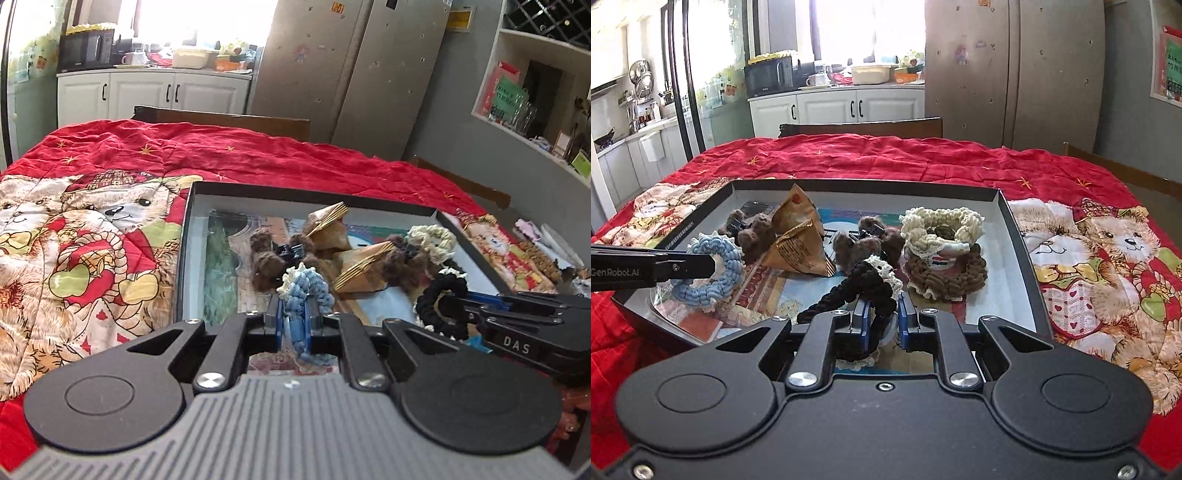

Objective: Organize objects
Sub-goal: 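Carry and release the blue ring in the tray with the left gripper while the right releases the black ring, then grasp the blue binder clip with the left gripper while the right grasps the teal binder clip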

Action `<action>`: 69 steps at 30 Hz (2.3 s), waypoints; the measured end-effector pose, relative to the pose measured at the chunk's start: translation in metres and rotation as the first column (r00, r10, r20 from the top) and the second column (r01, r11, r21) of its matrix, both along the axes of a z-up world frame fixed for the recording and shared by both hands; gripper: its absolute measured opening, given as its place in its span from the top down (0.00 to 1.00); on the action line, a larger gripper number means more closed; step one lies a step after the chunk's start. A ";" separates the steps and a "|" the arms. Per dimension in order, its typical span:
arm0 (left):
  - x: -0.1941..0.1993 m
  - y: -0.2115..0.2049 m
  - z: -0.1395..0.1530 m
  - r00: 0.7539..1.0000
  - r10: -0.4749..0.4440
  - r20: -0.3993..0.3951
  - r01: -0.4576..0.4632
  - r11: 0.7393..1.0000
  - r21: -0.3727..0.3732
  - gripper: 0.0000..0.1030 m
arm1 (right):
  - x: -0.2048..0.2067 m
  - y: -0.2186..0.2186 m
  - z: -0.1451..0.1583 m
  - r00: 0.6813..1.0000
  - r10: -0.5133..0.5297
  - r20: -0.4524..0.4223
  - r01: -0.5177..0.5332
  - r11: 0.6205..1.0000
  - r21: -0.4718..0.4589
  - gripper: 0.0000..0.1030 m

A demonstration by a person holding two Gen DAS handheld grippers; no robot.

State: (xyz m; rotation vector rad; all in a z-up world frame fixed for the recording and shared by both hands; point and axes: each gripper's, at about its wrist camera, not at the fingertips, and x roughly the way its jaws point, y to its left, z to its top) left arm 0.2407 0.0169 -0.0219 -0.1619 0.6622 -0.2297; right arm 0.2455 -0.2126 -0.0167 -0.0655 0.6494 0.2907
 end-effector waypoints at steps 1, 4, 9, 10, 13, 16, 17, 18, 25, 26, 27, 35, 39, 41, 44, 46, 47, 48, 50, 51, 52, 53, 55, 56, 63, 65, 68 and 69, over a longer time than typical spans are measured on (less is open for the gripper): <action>0.000 0.000 0.000 1.000 0.000 0.000 0.000 1.000 0.004 0.87 | 0.000 0.000 -0.001 1.000 0.001 -0.001 -0.001 1.000 -0.003 0.86; 0.000 -0.001 -0.002 1.000 0.001 -0.006 -0.001 1.000 0.013 0.87 | 0.001 0.002 -0.003 1.000 0.006 -0.005 -0.006 1.000 -0.009 0.85; 0.001 0.000 -0.004 1.000 0.014 -0.012 -0.014 1.000 0.026 0.80 | 0.001 0.003 -0.004 1.000 0.006 -0.008 -0.006 1.000 -0.018 0.85; 0.001 0.000 -0.004 1.000 0.015 -0.009 -0.015 1.000 0.024 0.78 | 0.001 0.003 -0.004 1.000 0.006 -0.010 -0.007 1.000 -0.017 0.84; -0.001 0.000 -0.003 1.000 0.017 0.002 -0.017 0.999 0.028 0.63 | 0.001 0.002 -0.005 1.000 0.007 -0.012 -0.008 1.000 -0.016 0.84; -0.002 0.000 -0.001 1.000 0.023 0.012 -0.024 0.999 0.032 0.52 | 0.002 0.002 -0.005 1.000 0.004 -0.011 -0.005 1.000 -0.016 0.78; -0.002 0.001 -0.001 1.000 0.022 0.010 -0.022 0.999 0.025 0.47 | 0.002 0.002 -0.005 1.000 0.003 -0.010 -0.003 1.000 -0.016 0.75; -0.002 0.002 -0.001 1.000 0.023 0.009 -0.023 1.000 0.019 0.45 | 0.002 0.002 -0.005 1.000 0.001 -0.008 -0.001 1.000 -0.016 0.74; -0.015 -0.002 0.008 0.998 0.035 0.058 -0.037 0.999 0.027 0.33 | -0.003 -0.003 0.001 1.000 -0.016 0.023 0.016 1.000 -0.005 0.61; -0.019 -0.004 0.011 0.997 0.033 0.073 -0.035 0.999 0.033 0.30 | -0.006 -0.005 0.004 0.999 -0.017 0.029 0.017 1.000 0.003 0.61; -0.024 -0.007 0.013 0.996 0.027 0.088 -0.031 0.999 0.042 0.29 | -0.009 -0.007 0.008 0.999 -0.017 0.037 0.016 1.000 0.009 0.60; -0.071 -0.037 0.022 0.981 -0.080 0.176 0.058 0.990 0.126 0.24 | -0.045 -0.041 0.040 0.993 -0.071 0.097 0.067 0.997 0.049 0.55; -0.088 -0.045 0.019 0.982 -0.096 0.165 0.079 0.991 0.112 0.24 | -0.063 -0.059 0.044 0.991 -0.095 0.093 0.090 0.994 0.060 0.55; -0.095 -0.049 0.016 0.981 -0.110 0.159 0.092 0.989 0.113 0.24 | -0.074 -0.064 0.042 0.992 -0.089 0.093 0.085 0.995 0.049 0.55; -0.106 -0.055 0.011 0.978 -0.145 0.148 0.128 0.984 0.122 0.24 | -0.090 -0.067 0.034 0.994 -0.055 0.093 0.054 0.998 0.011 0.55; -0.109 -0.059 0.006 0.976 -0.169 0.136 0.151 0.980 0.132 0.24 | -0.097 -0.068 0.028 0.995 -0.035 0.093 0.036 0.999 -0.012 0.55; -0.111 -0.062 0.003 0.976 -0.178 0.128 0.160 0.977 0.140 0.24 | -0.100 -0.068 0.025 0.995 -0.026 0.093 0.029 0.999 -0.021 0.55; -0.111 -0.064 0.000 0.975 -0.188 0.117 0.170 0.974 0.148 0.24 | -0.101 -0.070 0.022 0.996 -0.015 0.090 0.017 1.000 -0.021 0.55; -0.109 -0.067 -0.007 0.975 -0.199 0.095 0.182 0.971 0.157 0.28 | -0.102 -0.072 0.015 0.998 -0.001 0.070 0.002 1.000 -0.012 0.55; -0.107 -0.068 -0.010 0.976 -0.200 0.085 0.185 0.970 0.159 0.29 | -0.102 -0.074 0.012 0.998 0.006 0.065 -0.005 1.000 -0.008 0.55; -0.105 -0.068 -0.013 0.977 -0.201 0.076 0.187 0.969 0.160 0.31 | -0.102 -0.074 0.009 0.998 0.013 0.061 -0.012 1.000 -0.011 0.55; -0.102 -0.069 -0.016 0.977 -0.201 0.067 0.189 0.969 0.161 0.32 | -0.102 -0.075 0.006 0.998 0.017 0.056 -0.016 1.000 -0.018 0.55; -0.096 -0.070 -0.021 0.979 -0.196 0.054 0.185 0.969 0.163 0.33 | -0.100 -0.077 -0.001 0.999 0.026 0.046 -0.025 0.999 -0.030 0.55; -0.093 -0.071 -0.023 0.980 -0.193 0.046 0.183 0.970 0.163 0.33 | -0.099 -0.078 -0.004 0.999 0.029 0.039 -0.027 0.999 -0.035 0.55; -0.084 -0.079 -0.027 0.986 -0.164 0.032 0.158 0.977 0.147 0.33 | -0.095 -0.081 -0.012 0.998 0.052 0.017 -0.052 0.998 -0.031 0.58; -0.084 -0.083 -0.026 0.988 -0.152 0.034 0.145 0.977 0.158 0.34 | -0.095 -0.080 -0.013 0.998 0.065 0.015 -0.064 0.997 -0.029 0.62; -0.085 -0.087 -0.027 0.992 -0.124 0.037 0.116 0.978 0.174 0.59 | -0.096 -0.074 -0.016 0.996 0.094 0.004 -0.093 0.994 -0.059 0.70; -0.084 -0.087 -0.027 0.993 -0.112 0.038 0.104 0.980 0.172 0.64 | -0.097 -0.071 -0.017 0.995 0.099 0.008 -0.098 0.992 -0.076 0.70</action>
